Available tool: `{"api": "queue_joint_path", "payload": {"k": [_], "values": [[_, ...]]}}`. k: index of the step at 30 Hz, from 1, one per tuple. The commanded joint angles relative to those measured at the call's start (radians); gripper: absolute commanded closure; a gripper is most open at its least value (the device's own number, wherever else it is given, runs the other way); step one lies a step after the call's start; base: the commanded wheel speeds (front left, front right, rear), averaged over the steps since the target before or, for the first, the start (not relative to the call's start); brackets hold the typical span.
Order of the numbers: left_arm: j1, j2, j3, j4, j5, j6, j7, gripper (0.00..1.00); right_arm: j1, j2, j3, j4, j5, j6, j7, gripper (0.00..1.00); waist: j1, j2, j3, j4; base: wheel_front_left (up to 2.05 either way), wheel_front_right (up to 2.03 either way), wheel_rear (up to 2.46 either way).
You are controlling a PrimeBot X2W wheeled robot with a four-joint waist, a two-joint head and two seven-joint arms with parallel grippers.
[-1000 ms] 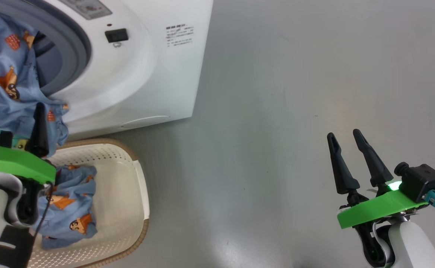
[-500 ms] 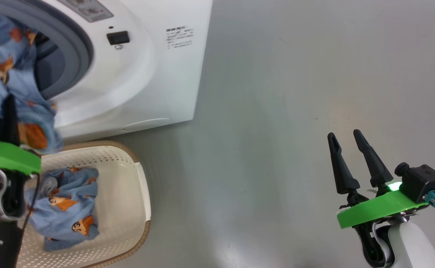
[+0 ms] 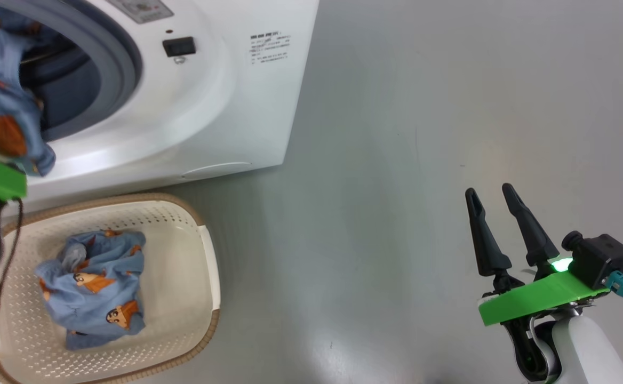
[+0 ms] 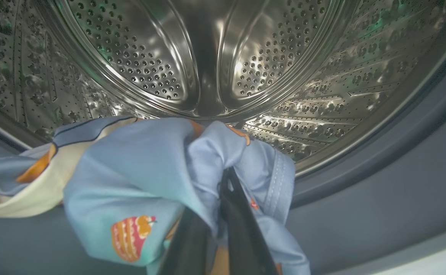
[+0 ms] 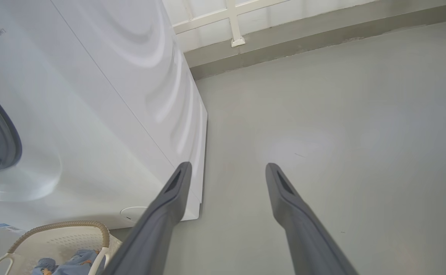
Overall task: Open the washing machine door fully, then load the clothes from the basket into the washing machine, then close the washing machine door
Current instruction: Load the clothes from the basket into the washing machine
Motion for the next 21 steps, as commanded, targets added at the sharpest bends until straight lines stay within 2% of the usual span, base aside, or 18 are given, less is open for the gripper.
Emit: {"api": "queue_joint_path", "payload": {"k": [1, 15, 17, 21], "values": [[-0.062, 0.065, 0.012, 0.023, 0.032, -0.003, -0.006, 1.00, -0.011, 0.002, 0.024, -0.022, 0.000, 0.001, -0.007, 0.00, 0.0000, 0.0000, 0.015, -0.009, 0.00, 0.00, 0.00], [-0.395, 0.107, -0.042, 0.370, 0.141, -0.001, -0.006, 1.00, -0.027, 0.030, 0.039, -0.021, 0.008, 0.001, -0.007, 0.00, 0.0000, 0.0000, 0.069, -0.091, 0.00, 0.00, 0.00], [-0.436, 0.128, -0.022, 0.353, 0.173, 0.018, -0.006, 1.00, -0.030, 0.033, 0.040, -0.023, 0.009, 0.001, -0.007, 0.00, 0.0000, 0.0000, 0.082, -0.102, 0.00, 0.00, 0.00], [-0.455, 0.149, 0.083, 0.204, 0.246, 0.061, -0.006, 1.00, -0.041, 0.041, 0.041, -0.028, 0.010, 0.001, -0.007, 0.00, 0.0000, 0.0000, 0.108, -0.124, 0.00, 0.00, 0.00]]}}
